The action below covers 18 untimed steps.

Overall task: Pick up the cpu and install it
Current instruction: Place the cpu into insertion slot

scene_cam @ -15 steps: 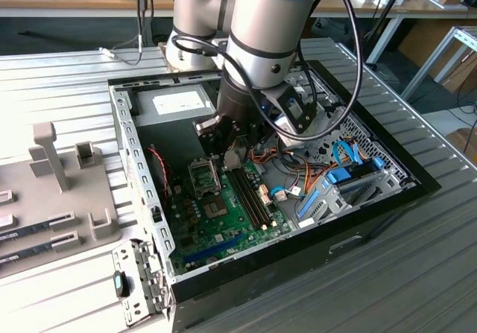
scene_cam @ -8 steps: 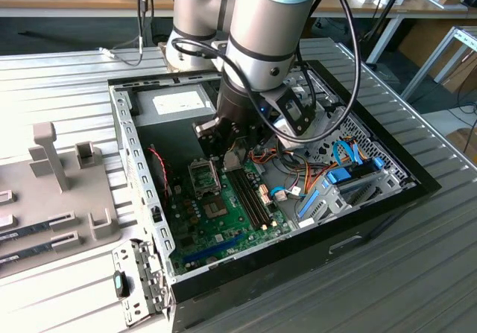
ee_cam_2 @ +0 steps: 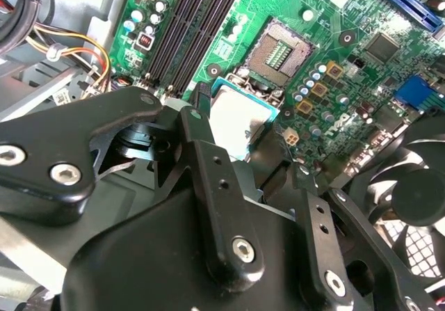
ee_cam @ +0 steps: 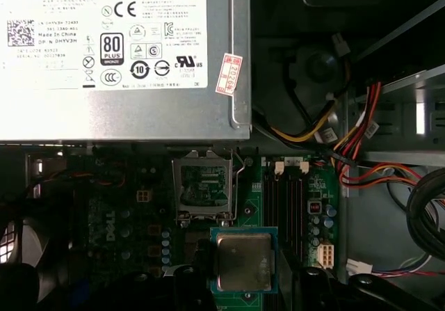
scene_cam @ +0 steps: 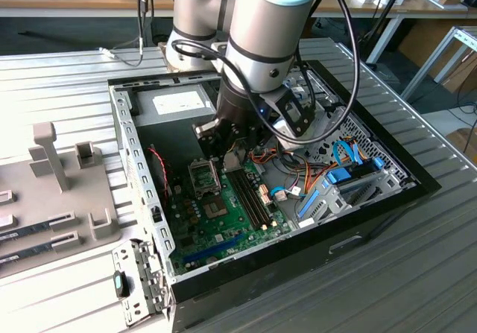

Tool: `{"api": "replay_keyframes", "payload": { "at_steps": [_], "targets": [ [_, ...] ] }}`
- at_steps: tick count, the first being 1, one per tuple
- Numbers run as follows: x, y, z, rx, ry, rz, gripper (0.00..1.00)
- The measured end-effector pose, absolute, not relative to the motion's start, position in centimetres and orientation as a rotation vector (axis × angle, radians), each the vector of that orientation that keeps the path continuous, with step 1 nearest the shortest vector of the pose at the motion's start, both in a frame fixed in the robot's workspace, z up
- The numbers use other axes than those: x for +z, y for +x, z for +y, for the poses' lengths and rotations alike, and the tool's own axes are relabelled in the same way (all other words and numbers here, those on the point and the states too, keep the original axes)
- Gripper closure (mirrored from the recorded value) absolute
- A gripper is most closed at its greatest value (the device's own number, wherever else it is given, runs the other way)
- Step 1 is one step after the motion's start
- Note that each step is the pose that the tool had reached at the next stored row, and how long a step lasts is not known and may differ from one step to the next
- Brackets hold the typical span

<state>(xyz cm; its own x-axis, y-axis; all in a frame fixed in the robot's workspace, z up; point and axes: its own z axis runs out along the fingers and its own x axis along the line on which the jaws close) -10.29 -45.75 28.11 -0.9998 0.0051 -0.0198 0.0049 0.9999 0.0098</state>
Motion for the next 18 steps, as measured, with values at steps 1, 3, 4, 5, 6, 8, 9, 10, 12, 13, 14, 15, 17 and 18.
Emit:
{"api": "replay_keyframes", "payload": {
  "at_steps": [1,3,4,5,6,8,9,10,12,13,14,15,17,18],
  "targets": [
    [28.1,-10.29,-45.75,0.015,0.008,3.122,0.53],
    [28.03,-10.29,-45.75,0.015,0.008,3.122,0.53],
    [28.01,-10.29,-45.75,0.015,0.008,3.122,0.53],
    [27.97,-10.29,-45.75,0.015,0.008,3.122,0.53],
    [27.91,-10.29,-45.75,0.015,0.008,3.122,0.53],
    [27.86,-10.29,-45.75,0.015,0.008,3.122,0.53],
    [27.84,-10.29,-45.75,0.015,0.008,3.122,0.53],
    [27.82,-10.29,-45.75,0.015,0.008,3.122,0.53],
    [27.76,-10.29,-45.75,0.015,0.008,3.122,0.53],
    [27.74,-10.29,-45.75,0.015,0.008,3.122,0.53],
    [27.71,-10.29,-45.75,0.015,0.008,3.122,0.53],
    [27.69,-10.29,-45.75,0.015,0.008,3.122,0.53],
    [27.64,-10.29,-45.75,0.015,0.008,3.122,0.53],
    [27.61,-10.29,-45.75,0.015,0.008,3.122,0.53]
  ]
}}
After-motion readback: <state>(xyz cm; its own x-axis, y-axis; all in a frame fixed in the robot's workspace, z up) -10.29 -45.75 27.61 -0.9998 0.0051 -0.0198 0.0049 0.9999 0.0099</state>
